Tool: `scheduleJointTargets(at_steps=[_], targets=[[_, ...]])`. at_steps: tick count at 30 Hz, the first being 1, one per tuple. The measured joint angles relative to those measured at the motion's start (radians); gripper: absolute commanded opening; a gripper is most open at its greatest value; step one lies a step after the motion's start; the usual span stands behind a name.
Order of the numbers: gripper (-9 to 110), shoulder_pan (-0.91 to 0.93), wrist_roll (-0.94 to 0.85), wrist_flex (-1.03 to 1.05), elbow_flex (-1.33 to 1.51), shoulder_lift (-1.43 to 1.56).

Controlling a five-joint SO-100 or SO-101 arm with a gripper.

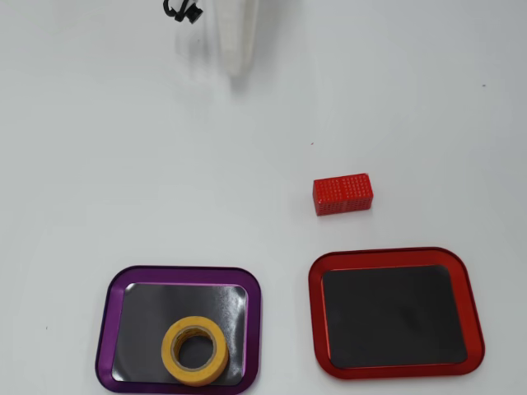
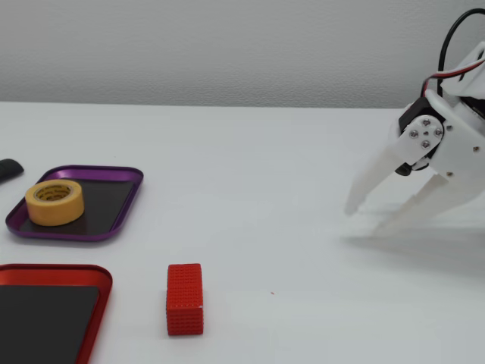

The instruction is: Grasp a tape and put it in the right purple dish.

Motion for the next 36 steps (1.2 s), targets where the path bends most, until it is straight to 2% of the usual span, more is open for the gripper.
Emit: scheduleJointTargets(at_steps=[4,36], targets=[[-2,-0.002,-0.005,0.051,0.028,0.0],[0,0.006,0.0,0.061,0.032,0.0]])
